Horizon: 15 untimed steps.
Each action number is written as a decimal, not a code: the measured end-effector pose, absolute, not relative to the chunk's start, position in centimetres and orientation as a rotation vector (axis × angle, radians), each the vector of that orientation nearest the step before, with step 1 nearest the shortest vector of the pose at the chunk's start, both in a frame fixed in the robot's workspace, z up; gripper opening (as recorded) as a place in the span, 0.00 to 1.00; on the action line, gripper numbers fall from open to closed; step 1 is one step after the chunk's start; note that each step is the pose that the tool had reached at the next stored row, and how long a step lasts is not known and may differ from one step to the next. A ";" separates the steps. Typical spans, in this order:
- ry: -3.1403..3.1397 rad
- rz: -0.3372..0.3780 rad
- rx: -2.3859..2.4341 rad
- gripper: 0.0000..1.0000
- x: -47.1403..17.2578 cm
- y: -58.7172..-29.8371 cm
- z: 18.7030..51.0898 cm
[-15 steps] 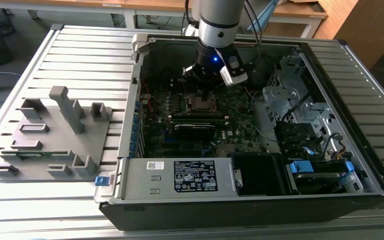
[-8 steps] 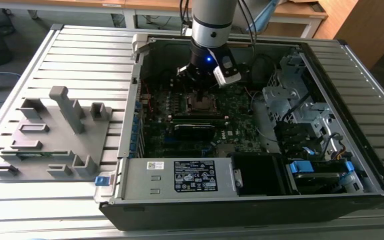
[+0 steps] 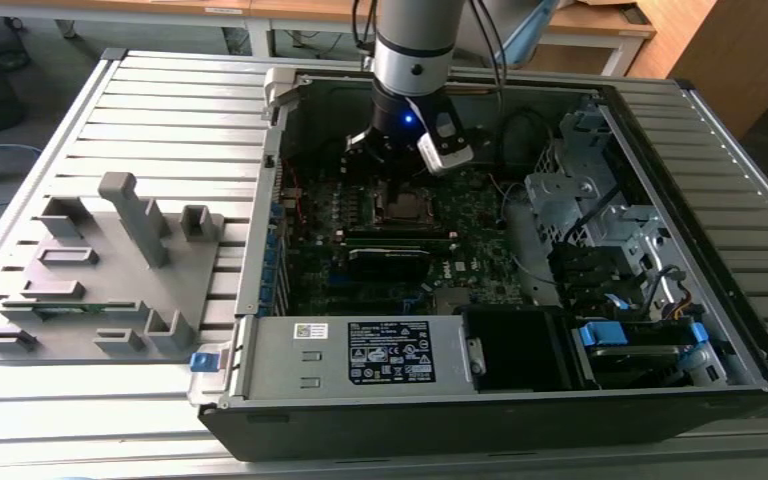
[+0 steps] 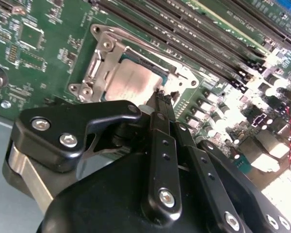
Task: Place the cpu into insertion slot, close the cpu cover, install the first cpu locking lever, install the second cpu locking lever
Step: 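Close the cpu cover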
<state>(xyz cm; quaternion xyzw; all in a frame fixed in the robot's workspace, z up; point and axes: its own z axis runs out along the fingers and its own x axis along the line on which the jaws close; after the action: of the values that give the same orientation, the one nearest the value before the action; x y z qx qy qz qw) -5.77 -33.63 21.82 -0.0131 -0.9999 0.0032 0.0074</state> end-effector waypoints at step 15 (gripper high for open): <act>-3.133 0.004 -0.039 0.11 -6.4 -33.6 21.0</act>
<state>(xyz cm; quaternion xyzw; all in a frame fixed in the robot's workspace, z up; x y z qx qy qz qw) -6.44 -33.63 21.01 -0.0126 -0.9999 0.0013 0.0044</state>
